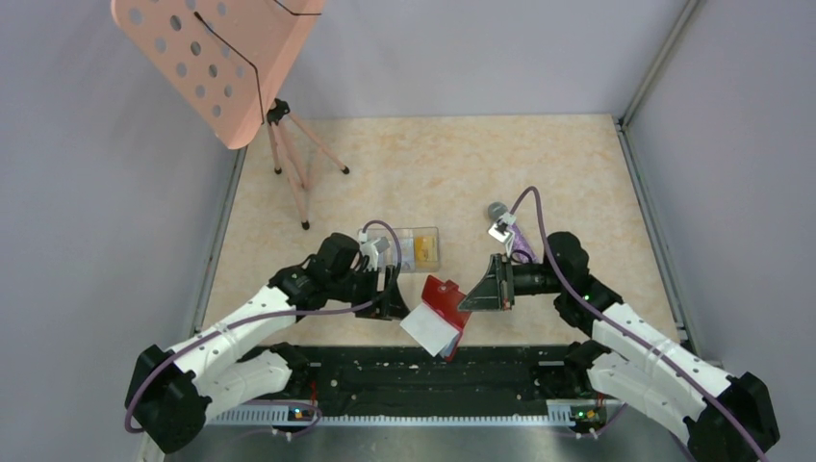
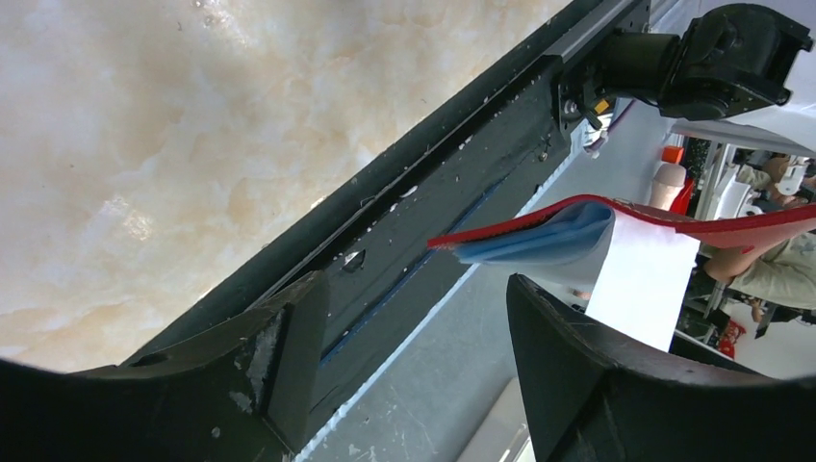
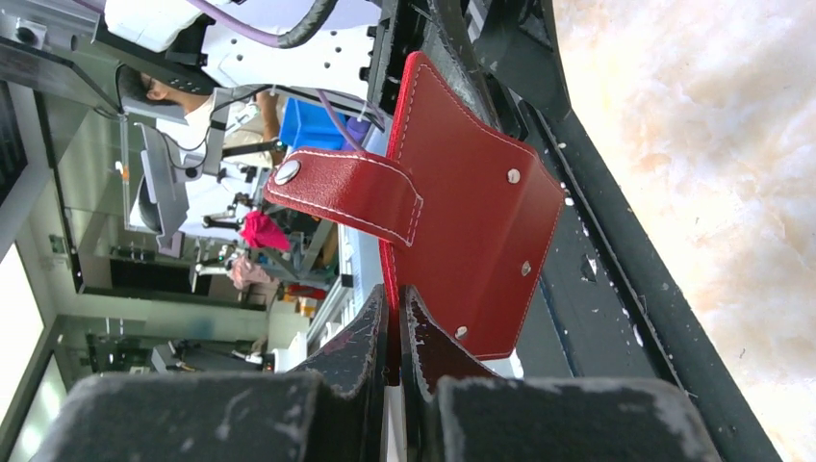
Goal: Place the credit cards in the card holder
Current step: Open the card holder.
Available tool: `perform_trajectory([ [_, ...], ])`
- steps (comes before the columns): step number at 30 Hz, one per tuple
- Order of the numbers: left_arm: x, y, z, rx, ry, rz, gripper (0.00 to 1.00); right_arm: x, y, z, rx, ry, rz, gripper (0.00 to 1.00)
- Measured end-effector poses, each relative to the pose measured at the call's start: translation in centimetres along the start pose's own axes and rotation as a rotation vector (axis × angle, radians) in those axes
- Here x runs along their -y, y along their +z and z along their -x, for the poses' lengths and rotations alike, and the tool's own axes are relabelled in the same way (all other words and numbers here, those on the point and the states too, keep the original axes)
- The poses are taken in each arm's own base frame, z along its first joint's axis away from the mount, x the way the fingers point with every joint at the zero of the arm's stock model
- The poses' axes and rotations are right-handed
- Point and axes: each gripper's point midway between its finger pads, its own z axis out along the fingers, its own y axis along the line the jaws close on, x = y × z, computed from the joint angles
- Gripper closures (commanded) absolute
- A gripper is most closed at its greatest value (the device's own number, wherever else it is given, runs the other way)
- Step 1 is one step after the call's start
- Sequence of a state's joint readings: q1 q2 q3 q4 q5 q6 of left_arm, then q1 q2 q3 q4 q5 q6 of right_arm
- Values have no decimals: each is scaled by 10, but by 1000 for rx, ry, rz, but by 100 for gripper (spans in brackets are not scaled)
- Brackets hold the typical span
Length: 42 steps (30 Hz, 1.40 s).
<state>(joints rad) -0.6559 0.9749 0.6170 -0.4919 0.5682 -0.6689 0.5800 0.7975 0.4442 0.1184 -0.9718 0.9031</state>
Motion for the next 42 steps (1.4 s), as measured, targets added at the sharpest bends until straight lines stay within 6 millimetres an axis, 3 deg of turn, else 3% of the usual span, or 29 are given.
perform_trajectory([
  [20, 16, 6, 8, 40, 28, -67, 29, 1, 1, -2, 14, 32, 22, 100],
  [26, 7, 8, 11, 66, 29, -17, 26, -1, 1, -1, 18, 23, 29, 100],
  [34, 2, 13, 9, 60, 31, 7, 33, 2, 1, -3, 16, 37, 27, 100],
  [38, 9, 16, 3, 25, 46, -30, 41, 4, 1, -5, 13, 51, 23, 100],
  [42, 19, 14, -1, 5, 67, -82, 41, 4, 1, -5, 13, 50, 23, 100],
])
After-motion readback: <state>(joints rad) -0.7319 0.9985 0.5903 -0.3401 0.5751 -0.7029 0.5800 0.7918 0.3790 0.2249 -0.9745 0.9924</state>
